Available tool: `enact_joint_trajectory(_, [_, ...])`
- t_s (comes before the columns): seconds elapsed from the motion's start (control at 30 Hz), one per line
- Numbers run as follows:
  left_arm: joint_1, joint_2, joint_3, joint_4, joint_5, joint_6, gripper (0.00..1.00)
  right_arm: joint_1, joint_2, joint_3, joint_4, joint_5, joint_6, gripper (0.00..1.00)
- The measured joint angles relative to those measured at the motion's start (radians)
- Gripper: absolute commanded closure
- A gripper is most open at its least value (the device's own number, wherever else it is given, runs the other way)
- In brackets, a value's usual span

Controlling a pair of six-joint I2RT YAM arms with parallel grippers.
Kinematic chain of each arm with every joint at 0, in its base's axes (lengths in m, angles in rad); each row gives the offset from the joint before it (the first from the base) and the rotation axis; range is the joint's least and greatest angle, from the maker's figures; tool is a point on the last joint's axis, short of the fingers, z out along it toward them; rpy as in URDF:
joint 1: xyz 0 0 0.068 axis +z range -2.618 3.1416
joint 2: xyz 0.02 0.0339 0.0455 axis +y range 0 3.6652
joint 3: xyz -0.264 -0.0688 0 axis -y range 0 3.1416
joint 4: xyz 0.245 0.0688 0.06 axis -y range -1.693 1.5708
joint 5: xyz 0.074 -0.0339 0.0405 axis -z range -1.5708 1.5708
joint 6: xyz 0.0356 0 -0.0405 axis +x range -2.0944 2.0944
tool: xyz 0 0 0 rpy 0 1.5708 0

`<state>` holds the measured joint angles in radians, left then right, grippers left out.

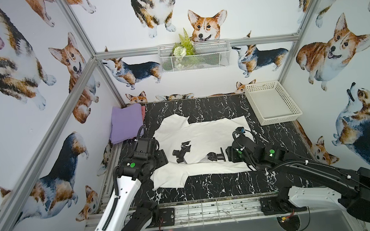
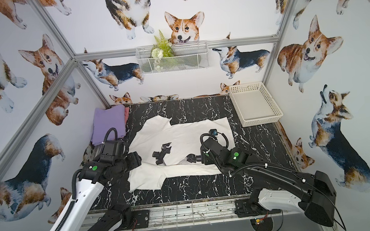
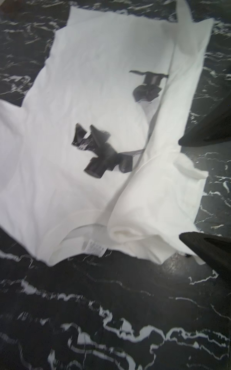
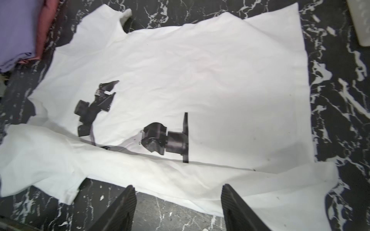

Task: Fold and stack t-shirts
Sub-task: Fold the T-shirt, then smooth out the T-shirt at the center of the board.

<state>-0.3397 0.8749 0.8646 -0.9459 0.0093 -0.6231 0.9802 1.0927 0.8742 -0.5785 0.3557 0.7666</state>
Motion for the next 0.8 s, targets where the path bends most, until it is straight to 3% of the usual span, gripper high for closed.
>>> enact_joint_trajectory(0.2, [-0.062, 0.072, -0.076, -0.088, -0.003, -0.111, 0.26, 0.002, -0.045, 0.011, -0.005, 0.016, -0.005, 0.29])
enact_joint_trajectory(0.5, [-0.072, 0.074, -0.119, -0.144, -0.120, -0.264, 0.33, 0.002, -0.142, -0.017, -0.030, 0.058, 0.005, 0.28])
enact_joint_trajectory(0.8, [-0.128, 0.291, -0.152, -0.124, -0.294, -0.319, 0.36, 0.002, -0.183, -0.039, -0.033, 0.063, 0.020, 0.28])
